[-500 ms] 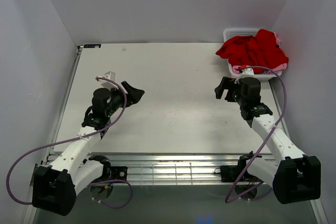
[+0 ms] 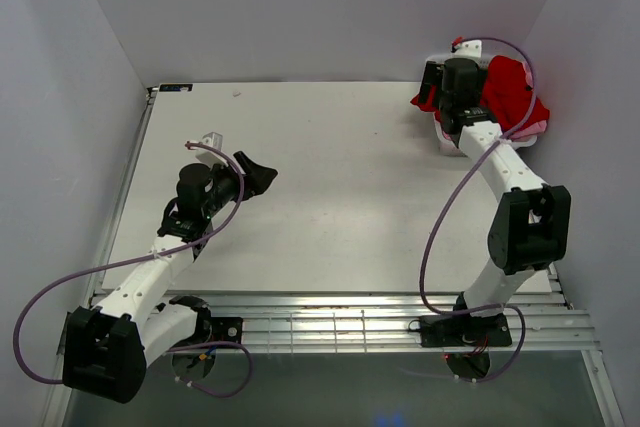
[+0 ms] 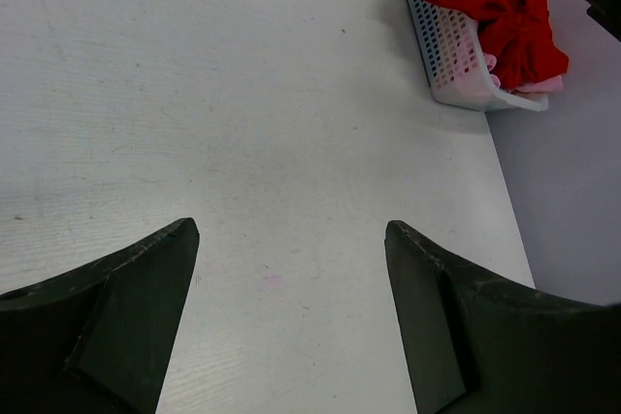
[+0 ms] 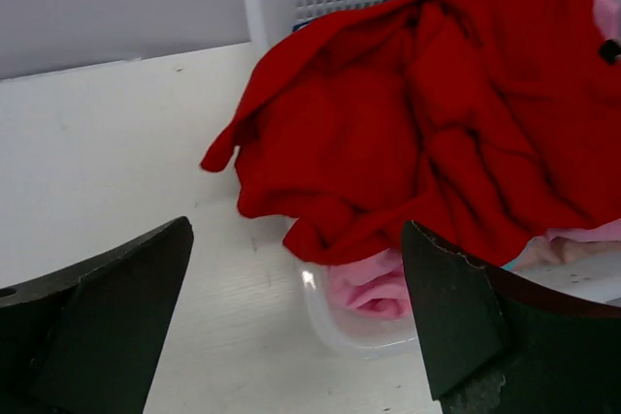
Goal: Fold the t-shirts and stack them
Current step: Grab the tshirt from the pile
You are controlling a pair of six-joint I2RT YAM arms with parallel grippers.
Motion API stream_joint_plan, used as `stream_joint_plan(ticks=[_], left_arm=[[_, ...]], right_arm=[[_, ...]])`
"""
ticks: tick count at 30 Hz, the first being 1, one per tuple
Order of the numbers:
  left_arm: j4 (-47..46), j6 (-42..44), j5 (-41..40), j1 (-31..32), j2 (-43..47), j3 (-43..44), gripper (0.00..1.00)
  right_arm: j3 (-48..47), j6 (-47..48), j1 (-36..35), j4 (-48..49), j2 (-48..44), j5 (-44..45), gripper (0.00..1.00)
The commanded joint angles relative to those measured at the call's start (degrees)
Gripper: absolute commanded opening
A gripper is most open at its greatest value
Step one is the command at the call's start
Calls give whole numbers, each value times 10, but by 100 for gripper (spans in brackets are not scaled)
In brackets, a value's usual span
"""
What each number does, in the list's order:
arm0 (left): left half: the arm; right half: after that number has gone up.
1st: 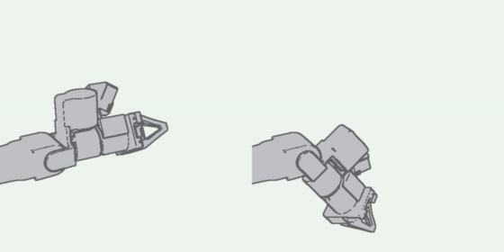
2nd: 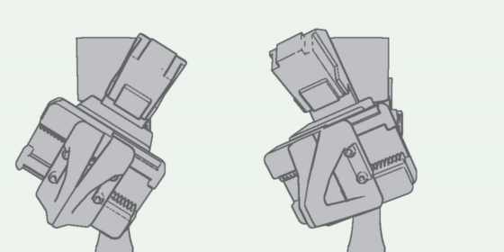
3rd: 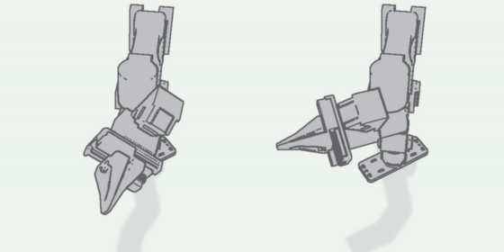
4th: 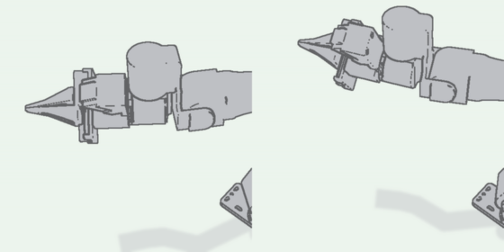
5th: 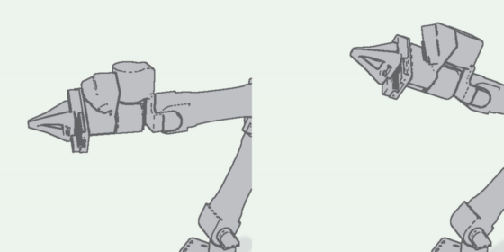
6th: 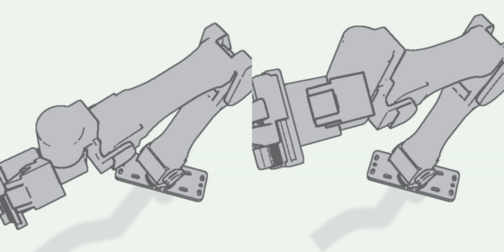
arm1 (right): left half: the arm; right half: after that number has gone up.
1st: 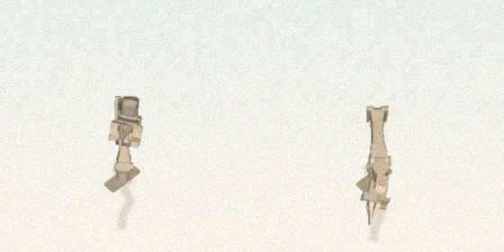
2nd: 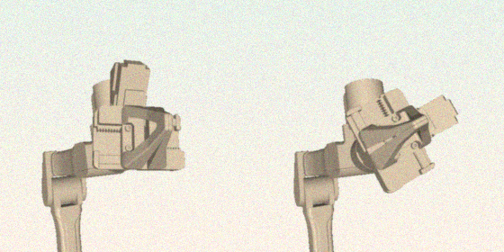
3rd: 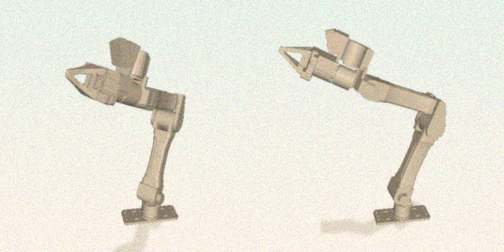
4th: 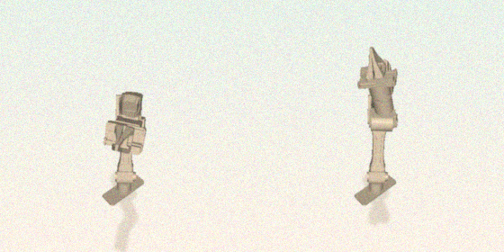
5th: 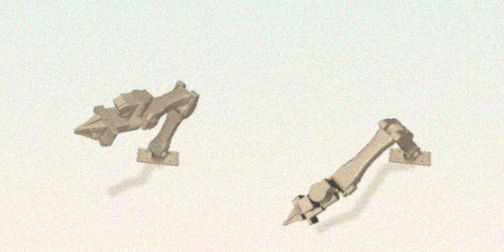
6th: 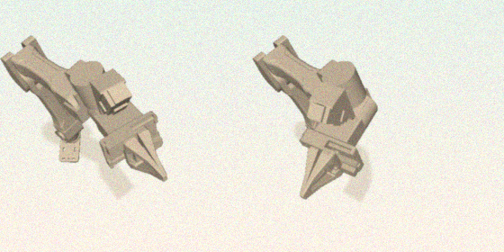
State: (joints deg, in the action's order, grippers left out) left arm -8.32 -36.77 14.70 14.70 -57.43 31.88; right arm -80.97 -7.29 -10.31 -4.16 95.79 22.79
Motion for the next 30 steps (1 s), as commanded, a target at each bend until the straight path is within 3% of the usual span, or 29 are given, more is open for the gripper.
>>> stream_joint_plan(ticks=[1, 9, 14, 21, 22, 23, 25, 30], left_arm=[[-20, 21, 2, 0, 12, -3, 88], [-26, 34, 2, 0, 6, -11, 88], [-36, 34, 0, 0, 0, -16, 88], [-41, 28, 4, 0, -6, -18, 88], [-41, 27, 3, 0, -5, -19, 88], [-43, 26, 3, 0, -3, -22, 88], [-43, 26, 3, 0, -1, -24, 88], [-42, 21, 5, 0, 6, -34, 88]], right_arm=[[-83, 61, 3, -16, 61, 110, 93], [-194, 117, 14, -47, 203, 145, 97], [-192, 112, 15, -56, 231, 120, 98], [-187, 106, 15, -66, 226, 89, 51], [-187, 104, 15, -69, 221, 88, 29], [-185, 102, 14, -70, 217, 85, 16], [-183, 99, 15, -73, 206, 75, 11], [-210, 89, 15, -110, 188, 29, 11]])
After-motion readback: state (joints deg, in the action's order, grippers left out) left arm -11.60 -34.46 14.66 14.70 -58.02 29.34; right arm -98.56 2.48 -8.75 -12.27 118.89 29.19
